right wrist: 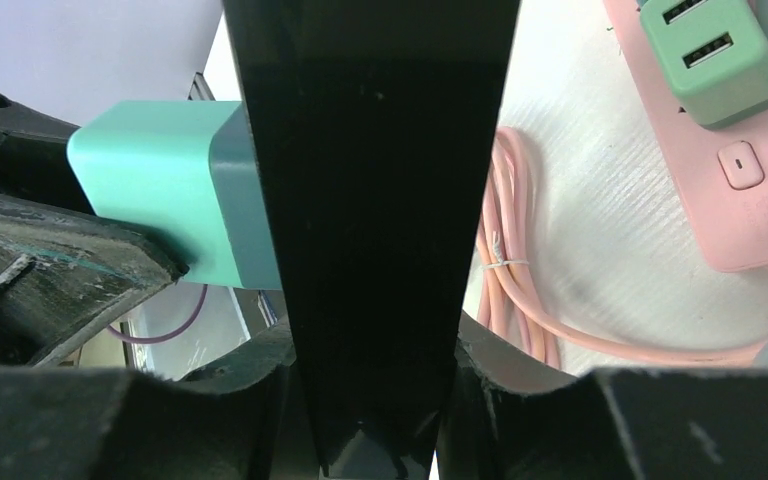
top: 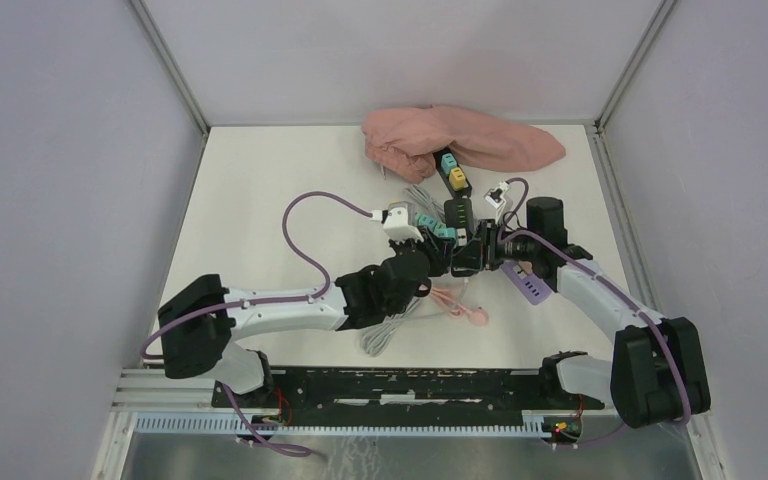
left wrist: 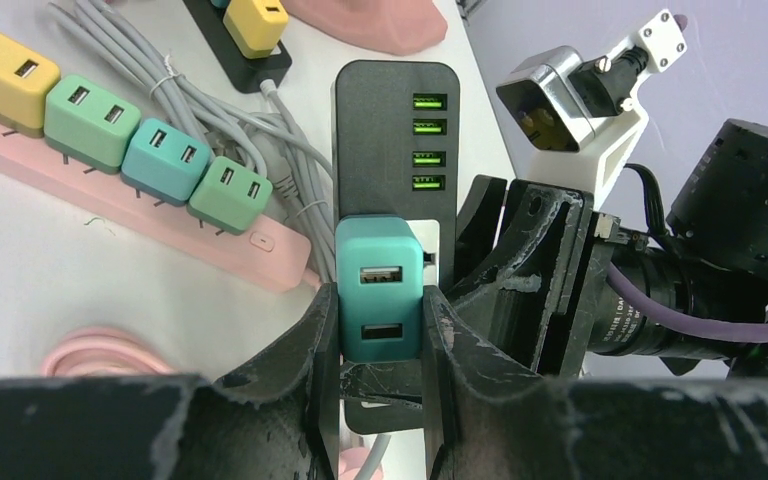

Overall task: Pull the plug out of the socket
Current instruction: Remove the plug from the socket, then place the plug at the center of the board.

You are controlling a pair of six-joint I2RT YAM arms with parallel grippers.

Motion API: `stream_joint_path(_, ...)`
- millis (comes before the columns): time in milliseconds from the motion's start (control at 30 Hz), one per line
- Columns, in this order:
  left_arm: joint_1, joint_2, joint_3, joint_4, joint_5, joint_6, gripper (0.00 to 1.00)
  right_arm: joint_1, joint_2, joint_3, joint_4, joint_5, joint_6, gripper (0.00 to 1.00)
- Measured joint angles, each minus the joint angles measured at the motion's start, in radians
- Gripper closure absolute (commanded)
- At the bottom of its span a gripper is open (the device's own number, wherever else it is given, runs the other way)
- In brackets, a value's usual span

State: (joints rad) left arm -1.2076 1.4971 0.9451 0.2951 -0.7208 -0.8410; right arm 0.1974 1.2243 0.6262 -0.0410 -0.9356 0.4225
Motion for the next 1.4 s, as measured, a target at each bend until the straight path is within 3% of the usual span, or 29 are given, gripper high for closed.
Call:
stream_joint_path(400, -0.006, -0.003, -0.071, 0.148, -0.025, -0.028, 0.97, -0.025, 0.002, 0.013, -0.041, -0.034, -0.013, 1.0)
stream_joint_path(867, 0.001, -0.035, -0.034, 0.091, -0.054, -0.1, 0.97, -0.076, 0.017, 0.047, -0.171, 0.105, -0.114, 1.0)
stream_joint_path(1100, 0.028, -0.104, -0.034, 0.04, -0.022, -0.047, 0.97, -0.1, 0.016, 0.074, -0.211, -0.001, -0.17, 1.0)
stream_joint_path(1267, 0.129, -0.176, -0.053, -0.157, 0.08, 0.078, 0.97, -0.132, 0.016, 0.135, -0.307, -0.123, -0.306, 1.0)
stream_joint_path(1400, 0.351, -0.246, -0.155, -0.211, 0.253, 0.163, 0.96, -0.141, 0.016, 0.152, -0.359, -0.195, -0.374, 1.0)
